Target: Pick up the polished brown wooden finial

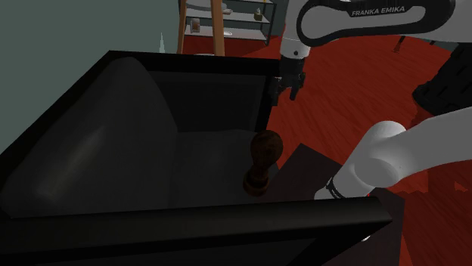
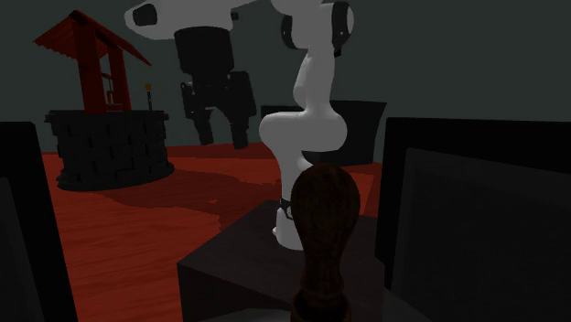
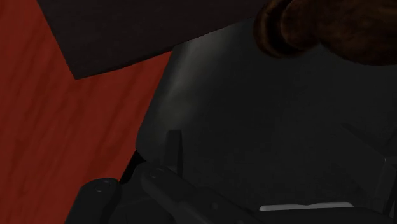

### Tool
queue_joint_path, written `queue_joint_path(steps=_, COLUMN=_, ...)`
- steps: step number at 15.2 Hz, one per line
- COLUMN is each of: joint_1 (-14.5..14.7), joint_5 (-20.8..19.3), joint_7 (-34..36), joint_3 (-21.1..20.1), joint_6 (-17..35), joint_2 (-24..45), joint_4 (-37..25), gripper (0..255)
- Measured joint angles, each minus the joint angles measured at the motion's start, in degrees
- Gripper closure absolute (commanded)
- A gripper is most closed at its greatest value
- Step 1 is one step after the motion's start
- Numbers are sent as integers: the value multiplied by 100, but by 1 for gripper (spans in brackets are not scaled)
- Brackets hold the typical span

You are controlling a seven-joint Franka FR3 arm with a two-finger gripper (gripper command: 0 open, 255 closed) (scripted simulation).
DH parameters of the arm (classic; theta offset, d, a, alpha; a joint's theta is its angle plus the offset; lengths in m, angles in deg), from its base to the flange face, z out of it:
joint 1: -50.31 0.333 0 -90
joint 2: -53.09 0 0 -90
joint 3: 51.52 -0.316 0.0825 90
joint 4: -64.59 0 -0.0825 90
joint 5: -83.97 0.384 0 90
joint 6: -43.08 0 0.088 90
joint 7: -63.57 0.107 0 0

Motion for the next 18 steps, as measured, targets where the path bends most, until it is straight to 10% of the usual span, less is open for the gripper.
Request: queue_joint_path(steps=18, joint_1=385, joint_5=3302, joint_7=984, joint_3=121, joint_6=1022, joint_2=3124, joint_4=757, gripper=0)
